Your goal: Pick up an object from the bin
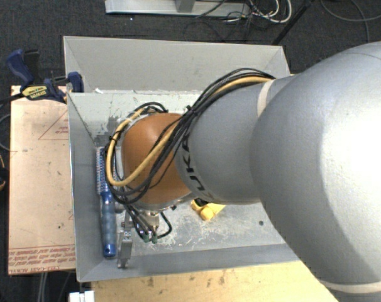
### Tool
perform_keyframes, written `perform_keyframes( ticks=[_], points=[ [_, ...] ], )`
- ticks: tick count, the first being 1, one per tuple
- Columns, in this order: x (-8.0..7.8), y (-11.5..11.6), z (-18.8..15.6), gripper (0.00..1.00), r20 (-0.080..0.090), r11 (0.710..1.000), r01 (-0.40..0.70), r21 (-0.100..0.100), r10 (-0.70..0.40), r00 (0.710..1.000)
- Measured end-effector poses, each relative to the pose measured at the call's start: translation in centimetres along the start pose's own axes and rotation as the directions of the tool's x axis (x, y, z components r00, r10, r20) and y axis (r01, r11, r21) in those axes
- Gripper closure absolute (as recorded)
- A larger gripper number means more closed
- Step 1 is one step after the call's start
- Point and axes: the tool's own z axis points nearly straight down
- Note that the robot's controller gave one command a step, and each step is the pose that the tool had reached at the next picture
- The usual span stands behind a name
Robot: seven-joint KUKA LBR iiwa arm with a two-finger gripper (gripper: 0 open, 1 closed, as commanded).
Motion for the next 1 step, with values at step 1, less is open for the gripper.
perform_keyframes(
  ticks=[1],
  points=[
    [-1.73, -2.51, 4.89, 0.00, 0.028, 0.978, 0.207, -0.006, -0.207, 0.978]
  ],
)
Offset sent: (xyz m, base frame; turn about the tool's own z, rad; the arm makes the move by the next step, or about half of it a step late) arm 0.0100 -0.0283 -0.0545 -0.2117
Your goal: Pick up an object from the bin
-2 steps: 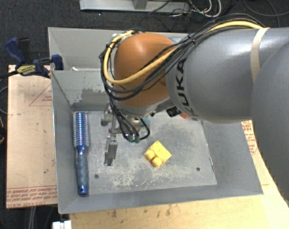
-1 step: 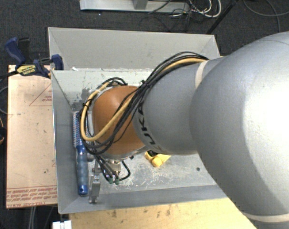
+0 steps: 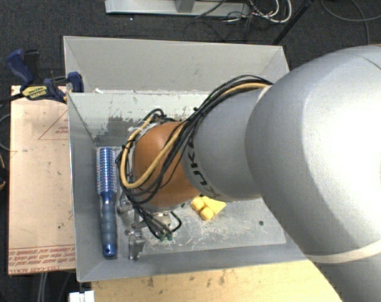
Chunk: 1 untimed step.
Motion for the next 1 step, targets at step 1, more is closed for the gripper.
perform_keyframes(
  ticks=[1],
  points=[
    [-4.38, -9.48, -7.06, 0.00, -0.007, 0.940, -0.341, 0.010, 0.341, 0.940]
  ],
)
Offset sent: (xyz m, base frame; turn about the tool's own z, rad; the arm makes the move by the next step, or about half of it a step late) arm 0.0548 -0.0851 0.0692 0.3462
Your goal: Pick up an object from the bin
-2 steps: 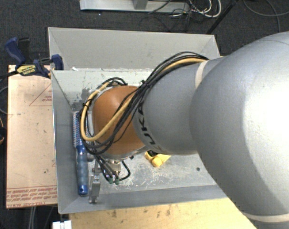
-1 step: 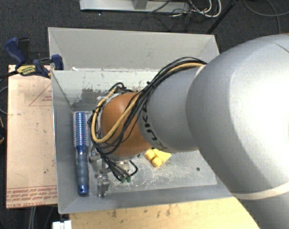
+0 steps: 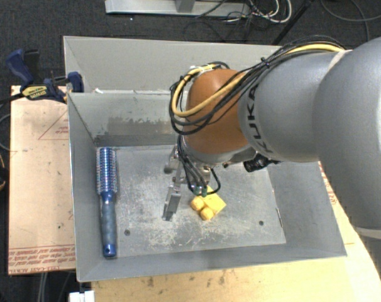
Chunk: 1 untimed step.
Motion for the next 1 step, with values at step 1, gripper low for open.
perform_keyframes(
  ticks=[1],
  points=[
    [0.20, -7.48, 5.66, 0.00, -0.011, 0.984, 0.178, 0.002, -0.178, 0.984]
  ],
)
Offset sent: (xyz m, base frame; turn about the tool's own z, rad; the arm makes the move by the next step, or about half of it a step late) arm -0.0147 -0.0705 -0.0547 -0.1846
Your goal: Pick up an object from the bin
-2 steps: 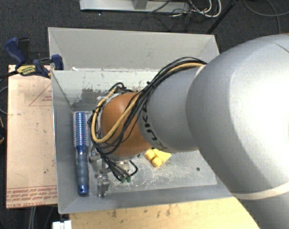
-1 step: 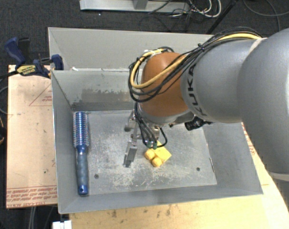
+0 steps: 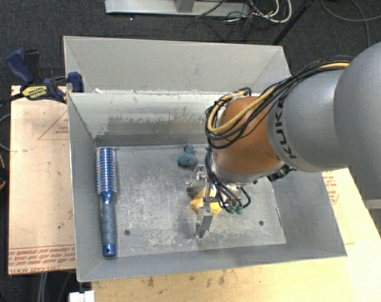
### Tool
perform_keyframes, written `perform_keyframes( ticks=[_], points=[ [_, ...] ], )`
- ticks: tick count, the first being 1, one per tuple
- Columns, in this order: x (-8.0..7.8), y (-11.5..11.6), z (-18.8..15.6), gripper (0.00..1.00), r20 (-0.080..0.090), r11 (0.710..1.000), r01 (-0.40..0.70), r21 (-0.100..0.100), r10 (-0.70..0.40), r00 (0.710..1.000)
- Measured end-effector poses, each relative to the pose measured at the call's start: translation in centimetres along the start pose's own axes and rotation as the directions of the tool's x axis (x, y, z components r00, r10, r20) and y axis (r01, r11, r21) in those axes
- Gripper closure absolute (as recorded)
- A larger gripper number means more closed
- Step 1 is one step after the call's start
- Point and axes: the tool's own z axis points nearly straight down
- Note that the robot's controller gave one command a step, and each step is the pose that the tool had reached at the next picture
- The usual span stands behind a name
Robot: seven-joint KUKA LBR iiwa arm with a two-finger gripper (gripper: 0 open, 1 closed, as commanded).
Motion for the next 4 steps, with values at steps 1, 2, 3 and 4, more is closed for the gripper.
perform_keyframes(
  ticks=[1, 2, 3, 4],
  points=[
    [-3.6, -4.8, 1.2, 0.00, 0.014, 0.995, 0.103, -0.004, -0.103, 0.995],
    [-2.7, -3.1, 1.4, 0.00, 0.023, 1.000, 0.005, -0.001, -0.005, 1.000],
    [-2.9, -2.9, 1.2, 1.00, 0.032, 1.000, 0.004, -0.005, -0.004, 0.999],
    [-1.2, -3.9, -11.2, 1.00, 0.014, 0.997, 0.076, -0.002, -0.076, 0.997]
  ],
)
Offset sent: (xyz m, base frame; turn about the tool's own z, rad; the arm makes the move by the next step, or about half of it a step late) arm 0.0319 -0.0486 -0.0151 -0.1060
